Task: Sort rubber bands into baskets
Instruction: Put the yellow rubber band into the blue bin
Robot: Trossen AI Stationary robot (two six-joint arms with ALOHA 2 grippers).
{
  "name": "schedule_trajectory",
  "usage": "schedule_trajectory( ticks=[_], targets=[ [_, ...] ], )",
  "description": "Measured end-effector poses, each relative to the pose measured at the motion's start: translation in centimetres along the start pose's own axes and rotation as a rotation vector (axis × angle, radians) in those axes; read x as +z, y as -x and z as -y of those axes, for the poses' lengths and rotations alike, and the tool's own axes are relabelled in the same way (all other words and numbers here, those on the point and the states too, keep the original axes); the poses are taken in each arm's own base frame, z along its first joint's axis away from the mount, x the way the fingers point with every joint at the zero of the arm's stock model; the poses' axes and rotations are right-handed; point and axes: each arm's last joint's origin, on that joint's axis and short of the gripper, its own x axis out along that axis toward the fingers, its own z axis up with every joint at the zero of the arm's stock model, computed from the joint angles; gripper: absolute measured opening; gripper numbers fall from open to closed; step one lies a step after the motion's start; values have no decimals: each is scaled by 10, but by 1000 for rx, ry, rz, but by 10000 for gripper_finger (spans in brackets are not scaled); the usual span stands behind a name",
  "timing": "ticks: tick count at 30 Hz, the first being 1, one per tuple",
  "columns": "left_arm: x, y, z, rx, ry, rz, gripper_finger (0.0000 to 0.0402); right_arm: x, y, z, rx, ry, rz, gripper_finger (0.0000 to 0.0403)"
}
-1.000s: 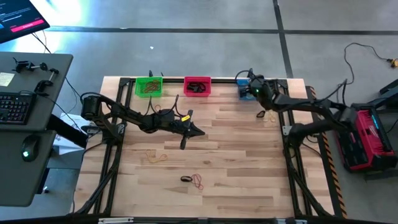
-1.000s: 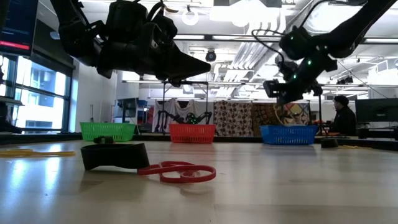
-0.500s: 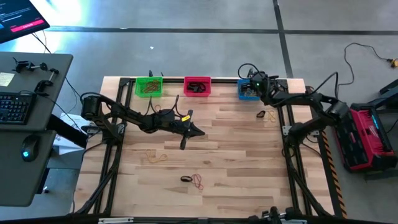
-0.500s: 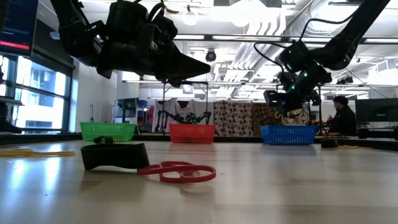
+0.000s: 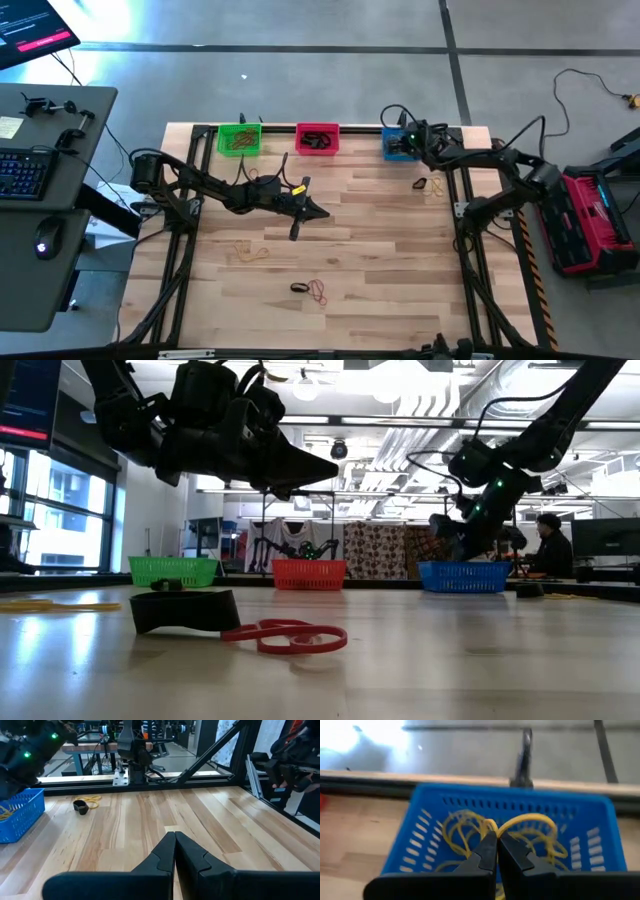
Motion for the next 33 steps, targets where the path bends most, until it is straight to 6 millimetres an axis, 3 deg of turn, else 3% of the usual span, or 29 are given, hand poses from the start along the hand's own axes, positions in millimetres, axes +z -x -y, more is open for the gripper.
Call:
schedule_trajectory(
  ticks=[10,23,28,33],
  targets=[
    [0,0,0,0,-13,0,0,31,0,-4,-48,0,-175,0],
    [0,0,0,0,-13,-1,0,40,-63,-8,-70,67,-512,2],
    [0,0,0,-1,-11,-3,0,47,-67,-12,-76,79,-542,29],
    [-1,0,0,-1,-2,-7,0,56,-63,-15,-87,107,-557,85]
  ],
)
